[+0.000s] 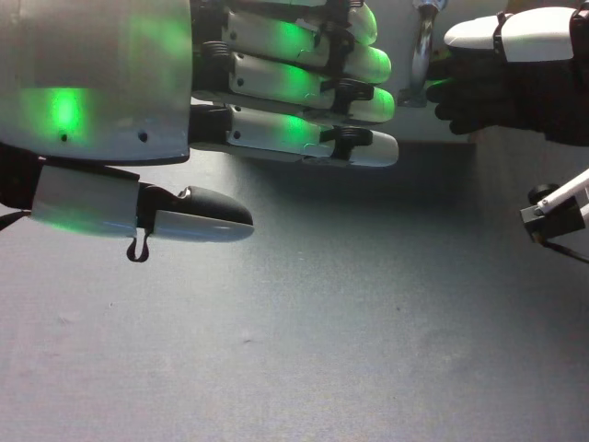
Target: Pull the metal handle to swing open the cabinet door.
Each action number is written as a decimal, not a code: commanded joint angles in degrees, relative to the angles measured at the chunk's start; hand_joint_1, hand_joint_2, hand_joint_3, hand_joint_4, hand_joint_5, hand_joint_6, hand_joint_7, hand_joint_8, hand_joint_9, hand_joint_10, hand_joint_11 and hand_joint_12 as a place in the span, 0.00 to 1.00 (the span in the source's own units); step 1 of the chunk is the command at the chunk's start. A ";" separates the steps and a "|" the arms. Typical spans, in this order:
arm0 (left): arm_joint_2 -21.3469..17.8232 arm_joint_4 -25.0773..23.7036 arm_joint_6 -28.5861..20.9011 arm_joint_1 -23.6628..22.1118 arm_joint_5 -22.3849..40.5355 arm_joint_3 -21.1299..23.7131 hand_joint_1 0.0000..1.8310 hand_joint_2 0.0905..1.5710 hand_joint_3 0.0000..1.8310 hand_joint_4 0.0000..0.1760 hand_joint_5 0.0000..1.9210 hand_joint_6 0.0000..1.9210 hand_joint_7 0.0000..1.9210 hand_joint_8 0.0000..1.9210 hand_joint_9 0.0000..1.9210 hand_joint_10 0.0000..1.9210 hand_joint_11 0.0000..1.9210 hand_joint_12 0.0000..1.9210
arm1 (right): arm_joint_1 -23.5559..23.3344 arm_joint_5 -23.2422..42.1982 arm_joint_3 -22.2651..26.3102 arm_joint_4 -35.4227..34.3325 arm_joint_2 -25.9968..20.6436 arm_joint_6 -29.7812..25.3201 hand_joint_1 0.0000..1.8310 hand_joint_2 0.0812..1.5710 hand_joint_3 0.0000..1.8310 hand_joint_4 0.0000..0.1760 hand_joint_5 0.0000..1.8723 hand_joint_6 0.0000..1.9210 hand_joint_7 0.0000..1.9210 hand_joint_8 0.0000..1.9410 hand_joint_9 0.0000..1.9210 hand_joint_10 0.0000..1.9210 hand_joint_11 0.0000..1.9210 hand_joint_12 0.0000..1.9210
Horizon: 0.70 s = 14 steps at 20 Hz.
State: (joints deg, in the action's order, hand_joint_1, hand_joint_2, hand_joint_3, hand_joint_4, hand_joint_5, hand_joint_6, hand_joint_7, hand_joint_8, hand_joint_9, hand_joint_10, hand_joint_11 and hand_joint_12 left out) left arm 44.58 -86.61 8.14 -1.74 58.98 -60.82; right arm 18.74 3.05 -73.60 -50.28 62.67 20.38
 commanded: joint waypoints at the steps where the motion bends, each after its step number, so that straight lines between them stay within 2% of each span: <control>1: -0.51 5.39 0.56 -0.63 1.30 -0.12 0.00 1.00 0.00 0.00 0.16 0.00 0.18 0.00 0.17 0.00 0.00 0.40 | -0.68 4.25 -0.18 -0.25 -0.02 -0.52 0.00 0.98 0.00 0.00 0.18 0.00 0.19 0.00 0.17 0.00 0.00 0.45; 14: -0.51 5.39 0.56 -0.63 1.30 -0.12 0.00 1.00 0.01 0.00 0.16 0.00 0.18 0.00 0.17 0.00 0.00 0.41 | -0.52 4.15 3.10 -0.23 -2.98 -0.52 0.00 0.99 0.00 0.00 0.18 0.00 0.19 0.00 0.17 0.00 0.00 0.44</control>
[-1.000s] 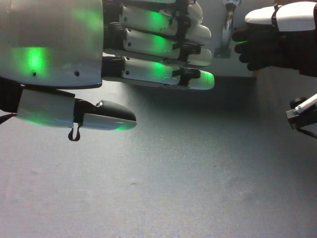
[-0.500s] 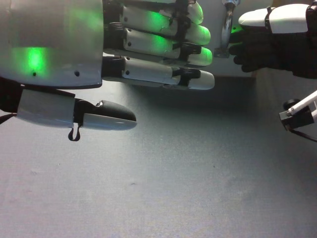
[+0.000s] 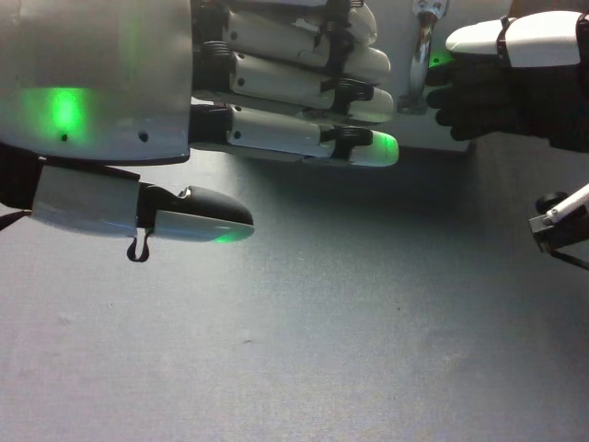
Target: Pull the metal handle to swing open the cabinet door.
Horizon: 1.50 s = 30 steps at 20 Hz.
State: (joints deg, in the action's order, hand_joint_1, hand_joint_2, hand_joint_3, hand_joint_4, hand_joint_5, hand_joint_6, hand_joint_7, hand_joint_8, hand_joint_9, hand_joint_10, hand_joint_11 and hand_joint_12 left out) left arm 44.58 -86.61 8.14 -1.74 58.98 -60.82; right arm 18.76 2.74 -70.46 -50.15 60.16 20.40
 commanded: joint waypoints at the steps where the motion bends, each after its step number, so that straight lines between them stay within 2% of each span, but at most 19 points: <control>1: -0.51 5.39 0.56 -0.63 1.30 -0.12 0.00 1.00 0.01 0.00 0.16 0.00 0.18 0.00 0.17 0.00 0.00 0.41 | -0.54 4.45 0.30 -0.36 -0.79 -0.54 0.00 0.99 0.00 0.00 0.18 0.00 0.19 0.00 0.17 0.00 0.00 0.44; 30: -0.51 5.39 0.56 -0.63 1.30 -0.12 0.00 1.00 0.01 0.00 0.16 0.00 0.18 0.00 0.17 0.00 0.00 0.41 | 0.53 4.46 5.47 0.21 -3.93 -0.47 0.00 0.99 0.00 0.00 0.18 0.00 0.19 0.00 0.17 0.00 0.00 0.45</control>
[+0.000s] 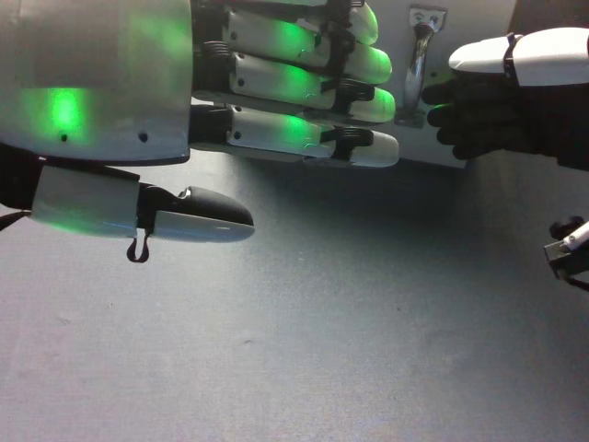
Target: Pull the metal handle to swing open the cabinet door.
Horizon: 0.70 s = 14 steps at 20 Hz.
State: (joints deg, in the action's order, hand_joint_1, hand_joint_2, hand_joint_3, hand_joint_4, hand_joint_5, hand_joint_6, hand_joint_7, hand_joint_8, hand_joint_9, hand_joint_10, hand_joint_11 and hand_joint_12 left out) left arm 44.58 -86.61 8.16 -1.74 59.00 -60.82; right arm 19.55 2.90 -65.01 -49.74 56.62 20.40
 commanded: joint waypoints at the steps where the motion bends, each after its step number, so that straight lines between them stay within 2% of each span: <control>1: -0.51 5.39 0.54 -0.63 1.28 -0.12 0.00 1.00 0.01 0.00 0.16 0.00 0.18 0.00 0.16 0.00 0.00 0.41 | -0.26 4.31 0.29 -0.20 -0.62 -0.47 0.00 0.99 0.00 0.00 0.18 0.00 0.19 0.00 0.17 0.00 0.00 0.45; 14: -0.51 5.39 0.54 -0.63 1.28 -0.12 0.00 1.00 0.02 0.00 0.16 0.00 0.19 0.00 0.17 0.00 0.00 0.42 | -0.25 3.80 0.37 -0.04 -3.10 -0.48 0.00 0.99 0.00 0.00 0.18 0.00 0.19 0.00 0.18 0.00 0.00 0.46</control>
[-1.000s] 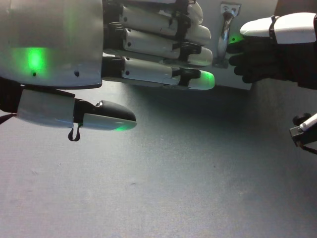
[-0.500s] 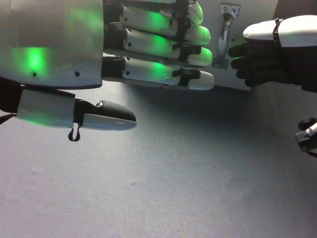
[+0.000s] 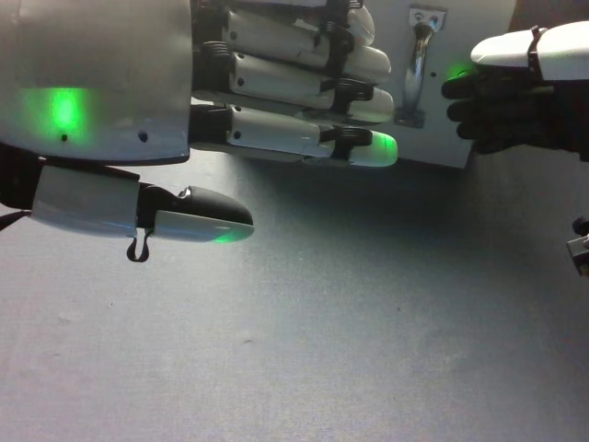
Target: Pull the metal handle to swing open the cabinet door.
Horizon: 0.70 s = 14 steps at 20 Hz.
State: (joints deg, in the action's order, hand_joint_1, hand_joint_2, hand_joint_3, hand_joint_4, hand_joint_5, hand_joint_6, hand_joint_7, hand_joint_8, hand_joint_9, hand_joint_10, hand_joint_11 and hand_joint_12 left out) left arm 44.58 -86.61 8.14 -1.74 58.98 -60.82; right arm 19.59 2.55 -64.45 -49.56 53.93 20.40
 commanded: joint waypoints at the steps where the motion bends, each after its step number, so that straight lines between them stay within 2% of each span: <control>1: -0.51 5.39 0.56 -0.63 1.30 -0.12 0.00 1.00 0.02 0.00 0.17 0.00 0.19 0.00 0.17 0.00 0.01 0.42 | -0.30 3.49 -0.47 -0.22 -0.56 -0.48 0.00 0.99 0.00 0.00 0.18 0.00 0.20 0.00 0.18 0.00 0.00 0.46; 14: -0.51 5.39 0.56 -0.63 1.30 -0.12 0.00 1.00 0.02 0.00 0.17 0.00 0.19 0.00 0.17 0.00 0.00 0.43 | -0.32 -0.87 0.98 -0.05 -2.33 -0.26 0.00 0.99 0.00 0.00 0.17 0.00 0.19 0.00 0.17 0.00 0.00 0.46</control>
State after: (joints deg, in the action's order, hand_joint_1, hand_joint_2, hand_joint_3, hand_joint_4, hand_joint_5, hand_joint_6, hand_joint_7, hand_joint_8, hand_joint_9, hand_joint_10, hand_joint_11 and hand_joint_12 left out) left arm 44.58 -86.61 8.14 -1.74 58.96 -60.82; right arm 19.59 -1.98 -63.55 -49.21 52.12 20.53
